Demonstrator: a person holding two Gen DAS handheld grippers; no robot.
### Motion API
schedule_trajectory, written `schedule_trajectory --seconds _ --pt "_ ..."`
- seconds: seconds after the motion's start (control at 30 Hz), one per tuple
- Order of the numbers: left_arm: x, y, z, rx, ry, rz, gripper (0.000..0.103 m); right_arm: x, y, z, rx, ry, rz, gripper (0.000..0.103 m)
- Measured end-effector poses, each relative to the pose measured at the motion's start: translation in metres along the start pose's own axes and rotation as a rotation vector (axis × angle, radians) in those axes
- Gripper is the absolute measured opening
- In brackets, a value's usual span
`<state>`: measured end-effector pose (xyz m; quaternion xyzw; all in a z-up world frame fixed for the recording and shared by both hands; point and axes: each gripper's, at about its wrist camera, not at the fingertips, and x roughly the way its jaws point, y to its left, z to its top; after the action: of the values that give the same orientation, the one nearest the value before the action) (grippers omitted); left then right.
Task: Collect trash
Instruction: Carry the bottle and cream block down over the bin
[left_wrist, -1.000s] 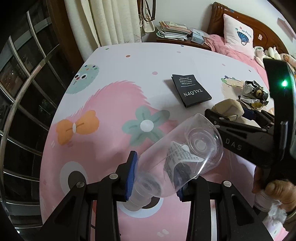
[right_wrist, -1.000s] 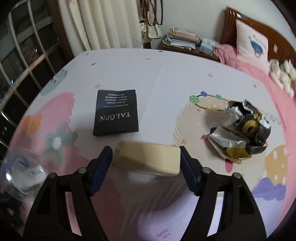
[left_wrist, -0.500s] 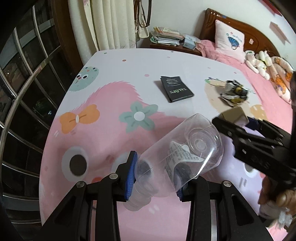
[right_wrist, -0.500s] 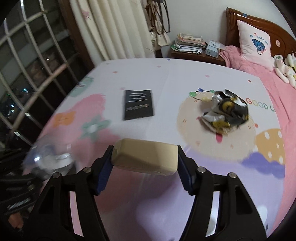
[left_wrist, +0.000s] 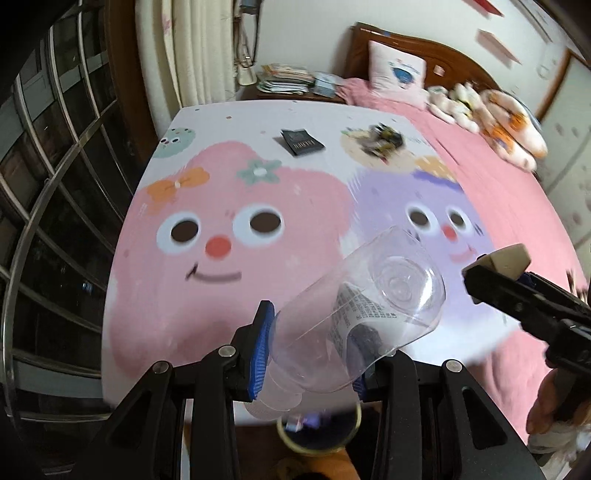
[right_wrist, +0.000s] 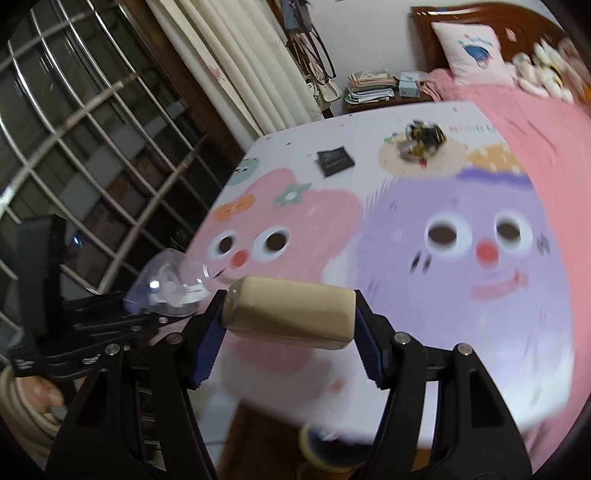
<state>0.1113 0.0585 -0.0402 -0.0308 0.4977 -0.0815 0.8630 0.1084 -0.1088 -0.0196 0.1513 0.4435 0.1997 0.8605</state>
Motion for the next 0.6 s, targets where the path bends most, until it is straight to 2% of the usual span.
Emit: schedule_trajectory --seconds 0.13,0.3,0.43,0.6 --pt "-0.024 0.004 -0.050 0.049 0.024 -0.031 0.036 -0.032 0.024 -0.054 0.047 -0.002 0.030 0.061" --pt "-0.033 0.008 -0.107 0.077 0.091 -0.056 0.036 -0.050 0.045 -0.113 0.067 0.040 0.012 0.061" --pt "-0.025 0.004 -0.143 0.101 0.143 -0.062 0.036 -0.047 0.045 -0.158 0.106 0.118 -0.027 0.061" --pt "0.009 -0.008 -0.192 0.128 0.235 -0.065 0.036 -0.023 0.025 -0.208 0.153 0.219 -0.094 0.061"
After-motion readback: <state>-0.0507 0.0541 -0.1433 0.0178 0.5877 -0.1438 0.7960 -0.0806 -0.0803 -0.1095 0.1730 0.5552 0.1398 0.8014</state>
